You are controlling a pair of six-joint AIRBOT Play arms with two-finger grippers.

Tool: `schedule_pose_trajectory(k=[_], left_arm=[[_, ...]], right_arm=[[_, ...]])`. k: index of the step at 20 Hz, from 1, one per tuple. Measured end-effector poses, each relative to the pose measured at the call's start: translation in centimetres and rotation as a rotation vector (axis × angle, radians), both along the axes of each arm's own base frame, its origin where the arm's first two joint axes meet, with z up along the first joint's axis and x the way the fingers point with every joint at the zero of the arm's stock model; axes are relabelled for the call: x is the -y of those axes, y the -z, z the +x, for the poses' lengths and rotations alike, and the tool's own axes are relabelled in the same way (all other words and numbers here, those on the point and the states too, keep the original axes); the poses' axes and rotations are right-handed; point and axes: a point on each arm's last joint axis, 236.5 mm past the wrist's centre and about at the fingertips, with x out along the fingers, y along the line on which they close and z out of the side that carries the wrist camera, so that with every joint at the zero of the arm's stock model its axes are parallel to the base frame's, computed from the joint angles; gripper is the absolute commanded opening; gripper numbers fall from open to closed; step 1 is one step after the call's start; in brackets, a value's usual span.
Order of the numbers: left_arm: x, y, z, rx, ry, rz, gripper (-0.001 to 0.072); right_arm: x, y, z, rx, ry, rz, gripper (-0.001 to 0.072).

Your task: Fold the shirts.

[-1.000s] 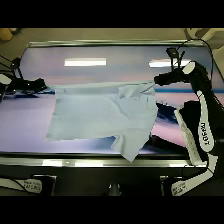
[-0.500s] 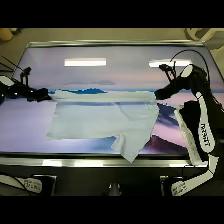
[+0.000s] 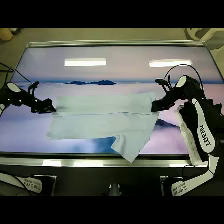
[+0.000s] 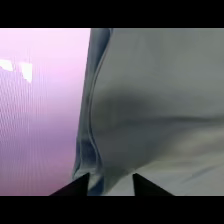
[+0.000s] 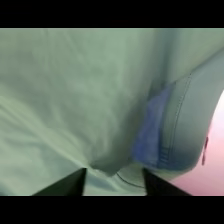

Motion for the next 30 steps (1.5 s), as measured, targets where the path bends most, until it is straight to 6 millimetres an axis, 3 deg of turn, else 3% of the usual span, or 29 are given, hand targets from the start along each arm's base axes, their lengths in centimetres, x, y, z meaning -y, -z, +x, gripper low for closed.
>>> schedule_pose_trajectory(k=[2, 5, 8, 10, 14, 17, 21, 22, 24, 25, 27, 30], left_arm=[[-0.5, -0.8, -0.1, -0.004, -0.012, -0.005, 0.0473], [-2.6, -3.3, -0.5, 0.011, -0.052, -0.001, 0.0472], [-4.9, -4.4, -3.6, -0.026, -0.091, 0.026, 0.0472], [-5.2, -3.3, -7.1, -0.085, -0.119, 0.030, 0.0469], [-3.7, 0.4, -13.6, -0.168, -0.134, 0.019, 0.0469], [-2.5, 2.1, -15.5, -0.177, -0.140, -0.003, 0.0468], [-1.5, 2.7, -15.4, -0.149, -0.157, -0.025, 0.0456], [-1.2, 2.8, -15.2, -0.142, -0.157, -0.028, 0.0416], [-1.1, 3.1, -14.7, -0.122, -0.156, -0.017, 0.0200], [-1.0, 3.3, -14.5, -0.114, -0.153, -0.011, 0.0057], [-0.5, 3.4, -14.3, -0.106, -0.145, -0.011, 0.0027], [-0.1, 3.3, -14.2, -0.106, -0.135, -0.017, 0.0027]], right_arm=[[0.0, -1.0, 0.3, 0.023, -0.001, -0.002, 0.0643], [2.0, -3.4, -0.3, 0.041, -0.030, -0.061, 0.0541], [4.4, -5.0, -2.8, -0.001, -0.023, -0.089, 0.0530], [4.8, -5.2, -5.4, -0.041, -0.025, -0.090, 0.0529], [4.0, -4.2, -9.6, -0.078, -0.018, -0.052, 0.0528], [3.3, -3.7, -10.8, -0.074, -0.021, -0.031, 0.0528], [3.1, -3.4, -11.0, -0.057, -0.021, -0.023, 0.0528], [3.1, -3.4, -10.9, -0.049, -0.019, -0.024, 0.0528], [3.1, -3.4, -11.0, -0.048, -0.027, -0.023, 0.0529], [3.1, -3.3, -11.1, -0.049, -0.032, -0.022, 0.0529], [2.9, -3.4, -11.6, -0.053, -0.039, -0.014, 0.0535], [1.7, -3.0, -14.4, -0.088, -0.049, 0.025, 0.0542]])
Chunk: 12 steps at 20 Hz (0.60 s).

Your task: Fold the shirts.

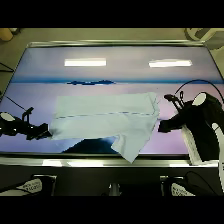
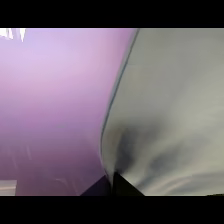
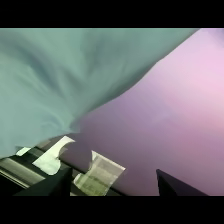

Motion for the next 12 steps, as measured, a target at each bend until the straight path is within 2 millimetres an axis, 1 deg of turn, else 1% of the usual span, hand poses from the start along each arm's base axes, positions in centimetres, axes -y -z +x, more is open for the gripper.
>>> schedule_pose_trajectory(k=[2, 5, 8, 9, 10, 12], left_arm=[[0.1, -0.1, 0.0, 0.000, 0.004, -0.002, 0.0027], [0.4, -0.2, -0.2, -0.005, 0.011, -0.012, 0.0028], [0.6, -0.3, -0.4, -0.013, 0.018, -0.020, 0.0027], [0.7, -0.4, -0.5, -0.015, 0.021, -0.023, 0.0027], [0.8, -0.4, -0.6, -0.016, 0.023, -0.024, 0.0027], [0.8, -0.5, -0.6, -0.014, 0.025, -0.025, 0.0028]], right_arm=[[-1.2, 0.7, -2.3, -0.018, 0.016, 0.040, 0.0540], [-3.1, 2.3, -4.1, -0.015, 0.078, 0.102, 0.0532], [-4.6, 3.8, -4.7, 0.002, 0.159, 0.156, 0.0526], [-5.0, 4.1, -4.7, 0.007, 0.189, 0.174, 0.0517], [-5.3, 4.4, -4.7, 0.010, 0.212, 0.188, 0.0487], [-6.0, 4.9, -4.7, 0.020, 0.232, 0.197, 0.0487]])
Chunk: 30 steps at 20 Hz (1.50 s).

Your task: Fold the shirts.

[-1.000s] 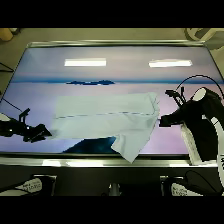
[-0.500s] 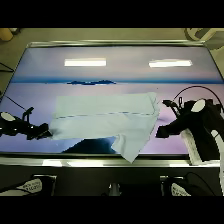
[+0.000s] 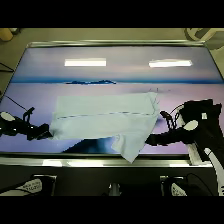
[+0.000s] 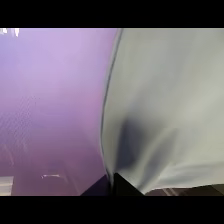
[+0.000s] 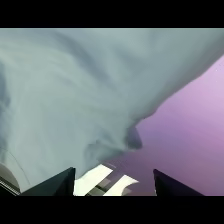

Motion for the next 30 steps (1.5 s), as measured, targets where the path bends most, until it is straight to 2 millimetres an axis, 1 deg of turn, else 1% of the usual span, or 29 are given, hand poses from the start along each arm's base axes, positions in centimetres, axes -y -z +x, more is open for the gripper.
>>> schedule_pose_trajectory(k=[1, 2, 3, 4, 5, 7, 8, 9, 11, 12, 14, 16, 17, 19, 21, 23, 25, 27, 30], left_arm=[[0.0, -0.1, 0.0, 0.002, 0.003, 0.000, 0.0027], [0.0, -0.2, 0.0, 0.004, 0.004, 0.000, 0.0027], [0.0, -0.2, 0.0, 0.007, 0.007, 0.000, 0.0028], [0.0, -0.3, 0.0, 0.008, 0.008, 0.000, 0.0027], [0.0, -0.4, 0.0, 0.010, 0.009, 0.001, 0.0027], [0.1, -0.5, -0.1, 0.011, 0.012, 0.000, 0.0027], [0.1, -0.6, 0.0, 0.013, 0.014, 0.001, 0.0027], [-0.1, -0.8, 0.2, 0.025, 0.019, 0.005, 0.0027], [-0.5, -1.8, 1.2, 0.064, 0.021, 0.021, 0.0026], [-0.7, -2.7, 1.9, 0.093, 0.021, 0.028, 0.0025], [-0.7, -4.7, 3.7, 0.154, 0.007, 0.023, 0.0024], [-0.7, -6.9, 5.8, 0.218, -0.018, 0.013, 0.0024], [-0.9, -7.7, 6.7, 0.244, -0.031, 0.013, 0.0024], [-1.4, -9.0, 8.8, 0.290, -0.061, 0.017, 0.0024], [-2.0, -9.6, 10.8, 0.312, -0.082, 0.015, 0.0025], [-2.7, -9.4, 12.7, 0.316, -0.097, 0.010, 0.0025], [-3.0, -9.3, 14.7, 0.324, -0.112, -0.011, 0.0025], [-3.0, -9.1, 16.7, 0.333, -0.129, -0.042, 0.0026], [-2.4, -8.2, 19.2, 0.335, -0.126, -0.079, 0.0026]], right_arm=[[-0.7, 0.1, -0.1, -0.002, -0.001, 0.008, 0.0485], [-1.4, 0.3, -0.1, -0.006, 0.000, 0.012, 0.0450], [-2.1, 0.7, -0.1, -0.009, -0.001, 0.010, 0.0355], [-2.5, 1.1, -0.2, -0.015, -0.002, 0.001, 0.0140], [-2.8, 1.6, -0.3, -0.022, -0.002, -0.008, 0.0022], [-3.2, 1.9, -0.6, -0.032, -0.011, -0.018, 0.0021], [-3.3, 1.8, -0.4, -0.022, -0.022, -0.022, 0.0021], [-3.1, 1.3, 0.3, 0.017, -0.051, -0.043, 0.0020], [-3.3, -1.1, 2.7, 0.117, -0.082, -0.048, 0.0020], [-3.3, -2.5, 3.5, 0.154, -0.117, -0.053, 0.0020], [-2.9, -5.7, 6.7, 0.266, -0.144, -0.085, 0.0019], [-2.4, -8.4, 10.0, 0.353, -0.160, -0.128, 0.0019], [-2.0, -9.5, 11.9, 0.396, -0.149, -0.149, 0.0019], [-1.5, -10.7, 15.6, 0.450, -0.132, -0.183, 0.0019], [-1.3, -11.0, 19.0, 0.484, -0.117, -0.200, 0.0020], [-1.1, -10.7, 22.2, 0.508, -0.097, -0.214, 0.0020], [-0.9, -10.0, 24.9, 0.521, -0.066, -0.220, 0.0020], [-0.8, -9.3, 27.0, 0.527, -0.031, -0.221, 0.0021], [-0.7, -8.3, 28.9, 0.533, 0.009, -0.219, 0.0021]])
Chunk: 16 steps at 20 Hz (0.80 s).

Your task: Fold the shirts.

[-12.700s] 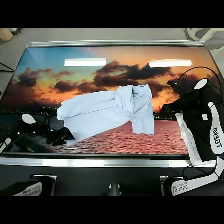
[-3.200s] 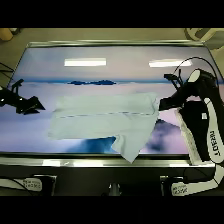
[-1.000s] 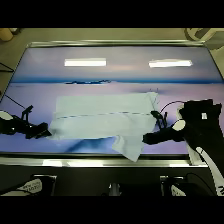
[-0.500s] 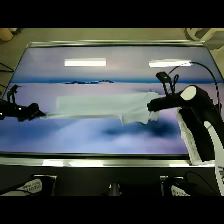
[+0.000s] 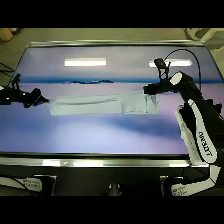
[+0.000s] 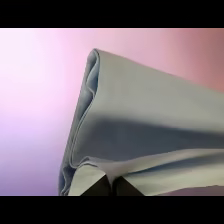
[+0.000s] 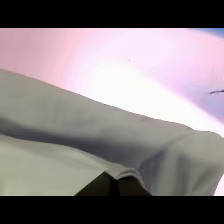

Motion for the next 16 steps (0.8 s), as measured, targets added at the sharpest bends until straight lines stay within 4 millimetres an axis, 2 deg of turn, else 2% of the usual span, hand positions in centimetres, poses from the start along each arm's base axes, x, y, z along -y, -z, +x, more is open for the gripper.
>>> schedule_pose_trajectory(k=[2, 3, 4, 5, 6, 7, 10, 14, 16], left_arm=[[0.8, 1.0, 1.0, -0.011, 0.014, -0.015, 0.0029], [1.3, 1.7, 1.2, -0.021, 0.024, -0.023, 0.0102], [1.8, 2.3, 1.4, -0.032, 0.030, -0.031, 0.0373], [2.3, 2.8, 1.5, -0.046, 0.031, -0.039, 0.0720], [2.6, 3.2, 1.6, -0.061, 0.027, -0.047, 0.0720], [2.8, 3.3, 1.8, -0.066, 0.020, -0.054, 0.0720], [1.9, 2.0, 2.2, -0.053, 0.003, -0.057, 0.0720], [-0.6, -2.8, 2.8, 0.035, -0.029, -0.032, 0.0720], [-1.1, -5.5, 2.7, 0.086, -0.034, -0.014, 0.0720]], right_arm=[[0.0, 0.9, 0.4, -0.012, 0.007, 0.001, 0.0022], [0.0, 1.4, 0.3, -0.027, 0.006, 0.000, 0.0023], [0.0, 2.2, 0.0, -0.051, -0.001, -0.002, 0.0029], [-0.1, 2.8, -0.3, -0.074, -0.006, -0.003, 0.0177], [-0.1, 3.3, -0.6, -0.095, -0.011, -0.004, 0.0507], [0.0, 3.4, -0.8, -0.105, -0.014, -0.004, 0.0704], [1.5, 2.5, -1.2, -0.112, -0.026, -0.012, 0.0717], [7.1, 2.8, -3.4, -0.222, 0.015, 0.020, 0.0717], [8.6, 3.8, -5.1, -0.310, 0.029, 0.074, 0.0718]])
